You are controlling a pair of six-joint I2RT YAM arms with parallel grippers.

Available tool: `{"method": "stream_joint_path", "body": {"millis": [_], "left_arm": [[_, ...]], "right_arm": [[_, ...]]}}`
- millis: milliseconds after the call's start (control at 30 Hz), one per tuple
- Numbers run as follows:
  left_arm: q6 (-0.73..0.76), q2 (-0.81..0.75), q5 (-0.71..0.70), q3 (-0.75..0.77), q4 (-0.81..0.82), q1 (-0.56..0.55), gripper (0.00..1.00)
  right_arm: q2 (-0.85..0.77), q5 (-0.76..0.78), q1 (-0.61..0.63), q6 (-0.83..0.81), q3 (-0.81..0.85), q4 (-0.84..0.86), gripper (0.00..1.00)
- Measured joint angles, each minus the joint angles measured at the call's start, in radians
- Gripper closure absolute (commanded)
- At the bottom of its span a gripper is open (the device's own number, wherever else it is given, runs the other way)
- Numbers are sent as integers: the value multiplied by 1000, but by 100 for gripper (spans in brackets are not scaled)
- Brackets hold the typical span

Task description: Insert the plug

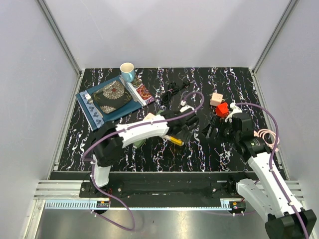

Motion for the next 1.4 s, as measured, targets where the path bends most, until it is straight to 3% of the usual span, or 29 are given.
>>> {"method": "stream_joint_path", "body": {"millis": [133,300,533,800,933,1133,1400], "left_arm": [[0,-115,-12,-19,10,25,1],[3,-358,-39,-84,79,116,1],[23,-706,-72,-320,207,291,1],[59,-1004,-86,-662,327,396,1],[85,-1087,-96,-766,354,418,1],[156,-1123,-106,-806,377,442,1],[269,-1147,-113,-861,438,462,1]], "right_arm": [[32,-17,56,-7,11,8,0],[122,39,279,1,19,31,0],[317,174,534,68,35,88,0],[544,330,706,171,107,149,1],[671,404,737,208,189,171,1],[838,555,731,221,336,182,3],[982,601,599,159,507,211,0]]}}
